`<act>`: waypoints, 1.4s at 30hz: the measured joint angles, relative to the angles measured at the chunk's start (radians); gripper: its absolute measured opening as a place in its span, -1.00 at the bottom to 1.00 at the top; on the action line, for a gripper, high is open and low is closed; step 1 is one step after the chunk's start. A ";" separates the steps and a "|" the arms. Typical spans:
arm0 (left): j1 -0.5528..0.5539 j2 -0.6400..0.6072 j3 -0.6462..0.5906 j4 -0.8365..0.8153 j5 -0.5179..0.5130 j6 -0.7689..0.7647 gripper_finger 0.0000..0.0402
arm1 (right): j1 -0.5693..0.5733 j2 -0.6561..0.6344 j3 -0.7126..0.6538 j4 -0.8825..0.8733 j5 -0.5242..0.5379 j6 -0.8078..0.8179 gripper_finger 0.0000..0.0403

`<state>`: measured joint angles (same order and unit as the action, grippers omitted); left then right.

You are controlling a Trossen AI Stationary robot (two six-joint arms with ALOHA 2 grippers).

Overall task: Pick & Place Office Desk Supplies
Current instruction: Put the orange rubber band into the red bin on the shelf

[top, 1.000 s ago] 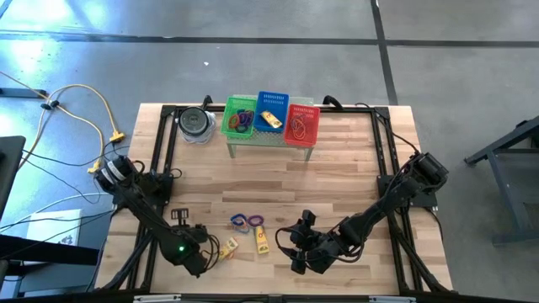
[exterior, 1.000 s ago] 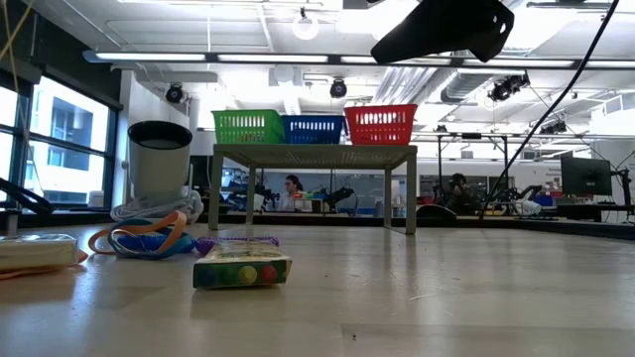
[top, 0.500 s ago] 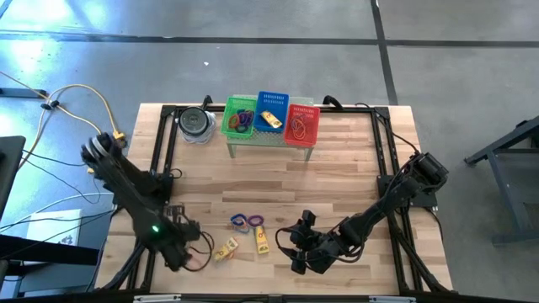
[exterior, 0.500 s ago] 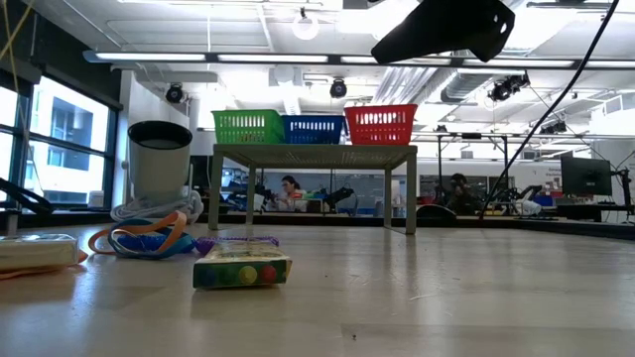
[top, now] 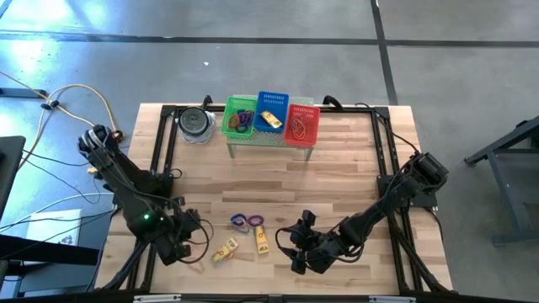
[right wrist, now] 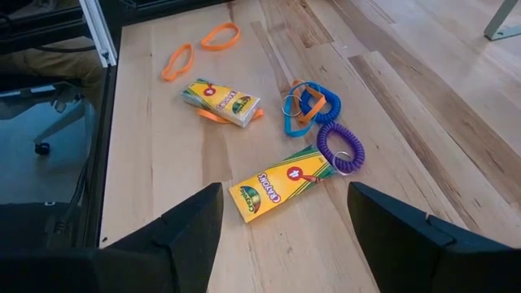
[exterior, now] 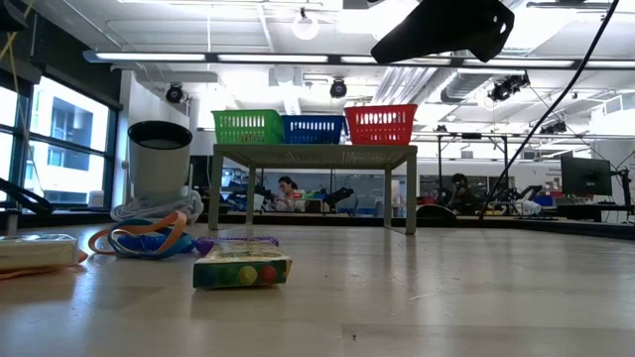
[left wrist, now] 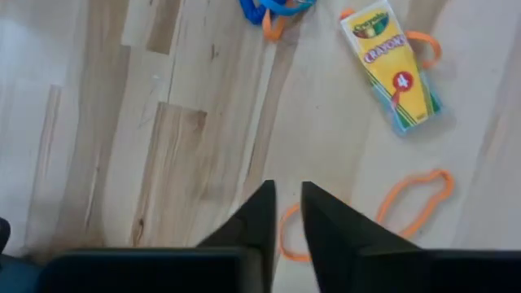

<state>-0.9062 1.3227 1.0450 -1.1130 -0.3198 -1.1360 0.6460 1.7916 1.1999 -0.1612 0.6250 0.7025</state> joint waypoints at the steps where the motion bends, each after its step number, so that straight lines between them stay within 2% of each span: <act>1: 0.000 0.003 0.000 0.000 -0.001 -0.013 -0.63 | 0.000 0.000 0.000 0.000 0.000 0.000 0.25; 6: 0.000 0.011 -0.001 0.008 0.006 -0.044 -0.30 | 0.000 0.000 0.000 0.000 0.000 0.000 0.25; 10: -0.017 0.011 -0.001 0.046 0.003 -0.034 -0.19 | 0.000 0.000 0.000 0.000 0.000 0.000 0.25; 14: -0.063 0.012 -0.001 0.094 -0.081 0.018 -0.18 | 0.000 0.000 0.000 0.001 0.000 0.004 0.25; 20: -0.108 0.011 -0.017 0.109 -0.162 -0.066 -0.18 | 0.009 0.000 0.000 0.008 -0.004 0.008 0.25; 25: -0.115 0.012 -0.088 0.176 -0.166 -0.123 -0.18 | 0.024 0.000 0.000 0.011 -0.003 0.009 0.25; 32: -0.074 0.011 -0.180 0.363 -0.101 -0.077 -0.18 | 0.021 0.000 0.000 0.017 0.000 0.002 0.25; 42: -0.072 0.013 -0.198 0.377 -0.151 -0.197 -0.18 | 0.019 0.000 0.000 0.017 0.004 -0.016 0.25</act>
<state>-0.9784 1.3361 0.8467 -0.7359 -0.4707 -1.3327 0.6651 1.7916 1.1999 -0.1441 0.6289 0.6864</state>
